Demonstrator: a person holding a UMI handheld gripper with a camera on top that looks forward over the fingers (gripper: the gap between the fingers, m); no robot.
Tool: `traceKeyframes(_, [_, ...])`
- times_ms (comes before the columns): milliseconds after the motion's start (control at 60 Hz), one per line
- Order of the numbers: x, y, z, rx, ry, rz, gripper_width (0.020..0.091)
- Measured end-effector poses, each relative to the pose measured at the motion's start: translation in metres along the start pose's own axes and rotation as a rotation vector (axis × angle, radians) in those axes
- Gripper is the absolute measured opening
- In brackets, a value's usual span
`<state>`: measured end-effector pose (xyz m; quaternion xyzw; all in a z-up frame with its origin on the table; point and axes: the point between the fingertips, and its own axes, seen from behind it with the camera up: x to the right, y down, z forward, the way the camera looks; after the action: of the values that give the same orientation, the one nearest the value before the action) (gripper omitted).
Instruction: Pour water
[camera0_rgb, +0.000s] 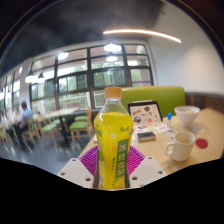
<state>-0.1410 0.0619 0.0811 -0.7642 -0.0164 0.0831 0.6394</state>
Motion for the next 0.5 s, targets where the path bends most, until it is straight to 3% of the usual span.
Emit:
traceKeyframes(183, [0.013,-0.051,-0.001,0.056,-0.164,0.702,0.0345])
traceKeyframes(333, [0.058,-0.063,0.014,0.069,-0.306,1.308,0.0345])
traceKeyframes(500, [0.088,-0.081,0.009,0.145,-0.361,1.729,0.0348])
